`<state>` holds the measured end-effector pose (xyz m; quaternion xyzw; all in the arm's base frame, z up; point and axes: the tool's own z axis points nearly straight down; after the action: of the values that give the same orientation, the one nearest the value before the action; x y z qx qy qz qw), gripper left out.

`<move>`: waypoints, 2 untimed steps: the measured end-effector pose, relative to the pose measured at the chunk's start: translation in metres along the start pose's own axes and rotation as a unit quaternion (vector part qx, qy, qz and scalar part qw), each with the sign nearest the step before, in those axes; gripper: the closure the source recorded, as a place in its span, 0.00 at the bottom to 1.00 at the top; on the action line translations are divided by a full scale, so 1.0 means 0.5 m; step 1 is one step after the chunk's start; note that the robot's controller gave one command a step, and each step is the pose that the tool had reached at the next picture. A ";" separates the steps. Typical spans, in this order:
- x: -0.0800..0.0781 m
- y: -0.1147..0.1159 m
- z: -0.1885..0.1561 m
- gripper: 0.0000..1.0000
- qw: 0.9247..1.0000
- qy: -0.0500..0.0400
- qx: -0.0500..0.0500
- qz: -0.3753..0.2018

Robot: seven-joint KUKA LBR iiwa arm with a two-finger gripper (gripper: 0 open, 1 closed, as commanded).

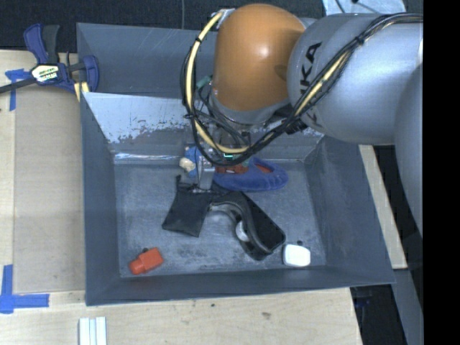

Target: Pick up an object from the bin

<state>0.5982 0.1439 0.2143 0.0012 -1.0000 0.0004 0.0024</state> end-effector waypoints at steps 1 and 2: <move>0.011 -0.108 0.118 0.00 0.997 -0.001 0.001 -0.079; -0.022 -0.134 0.248 0.00 0.998 -0.006 -0.002 0.059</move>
Offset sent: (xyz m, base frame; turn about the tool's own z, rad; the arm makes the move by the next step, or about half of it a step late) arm -0.0056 -0.0512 -0.0573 -0.1618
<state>0.6085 0.0771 0.0901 -0.0575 -0.9983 -0.0016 -0.0032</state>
